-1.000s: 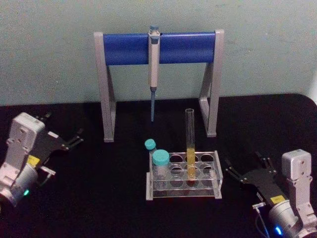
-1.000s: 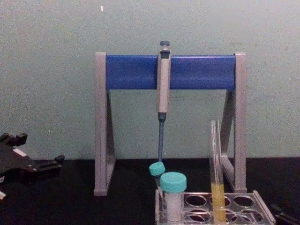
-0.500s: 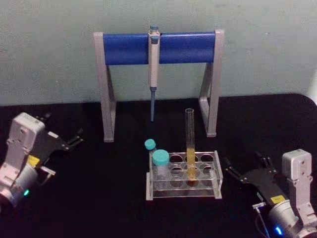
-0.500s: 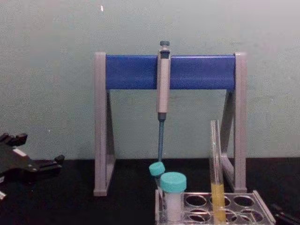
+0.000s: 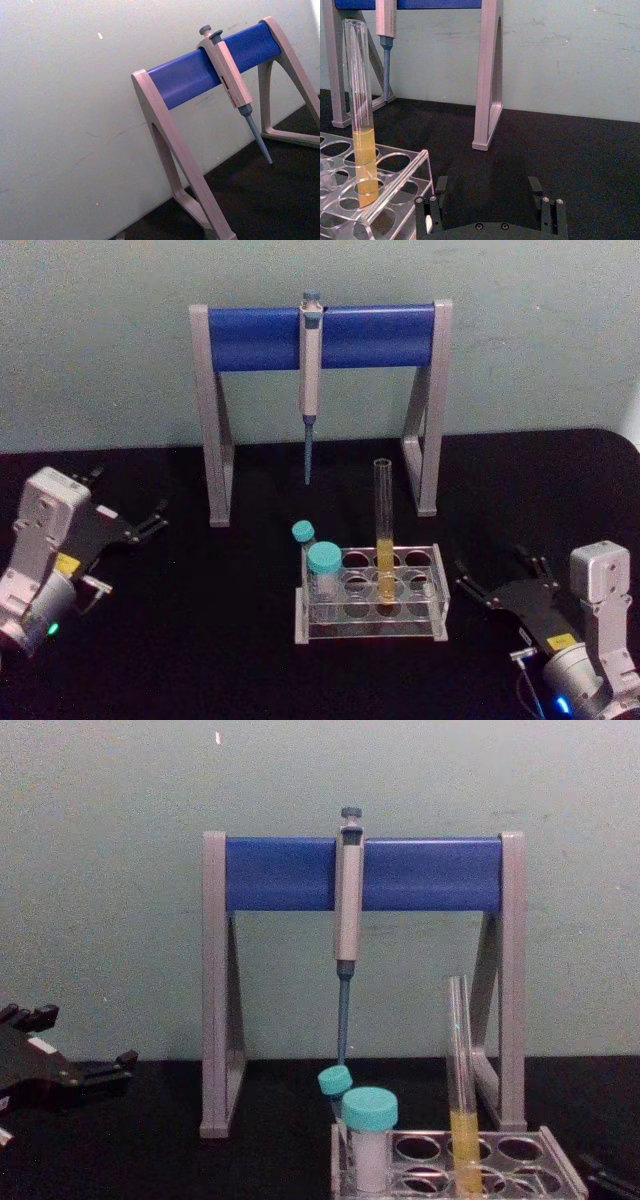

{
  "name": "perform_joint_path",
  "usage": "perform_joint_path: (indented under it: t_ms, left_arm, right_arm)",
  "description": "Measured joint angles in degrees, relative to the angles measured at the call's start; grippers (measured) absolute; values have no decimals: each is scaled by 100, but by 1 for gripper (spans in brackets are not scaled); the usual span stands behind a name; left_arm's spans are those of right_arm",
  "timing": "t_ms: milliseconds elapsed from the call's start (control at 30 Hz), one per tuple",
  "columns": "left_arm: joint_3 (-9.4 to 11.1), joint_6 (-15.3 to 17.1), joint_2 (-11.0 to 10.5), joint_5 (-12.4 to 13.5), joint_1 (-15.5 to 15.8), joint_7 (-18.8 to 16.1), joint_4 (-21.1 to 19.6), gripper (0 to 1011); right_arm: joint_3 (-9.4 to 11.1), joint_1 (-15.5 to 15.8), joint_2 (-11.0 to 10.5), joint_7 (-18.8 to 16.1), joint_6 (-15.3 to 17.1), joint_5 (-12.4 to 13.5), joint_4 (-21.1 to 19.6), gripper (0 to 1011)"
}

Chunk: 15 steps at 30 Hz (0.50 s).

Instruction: Pick up the test tube from the test tube rack, shake it, then place it back into the test tube rack.

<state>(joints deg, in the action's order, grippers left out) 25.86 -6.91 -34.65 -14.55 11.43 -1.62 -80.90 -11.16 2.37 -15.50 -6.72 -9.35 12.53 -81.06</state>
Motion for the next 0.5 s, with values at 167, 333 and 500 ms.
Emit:
perform_joint_path:
  t_ms: [167,333,500]
  left_arm:
    - [0,0,0,0,0,0,0,1009]
    - [0,0,0,0,0,0,0,1009]
    - [0,0,0,0,0,0,0,1009]
  right_arm:
    - [0,0,0,0,0,2,0,1000]
    - [0,0,0,0,0,3,0,1000]
    - [0,0,0,0,0,3,0,1000]
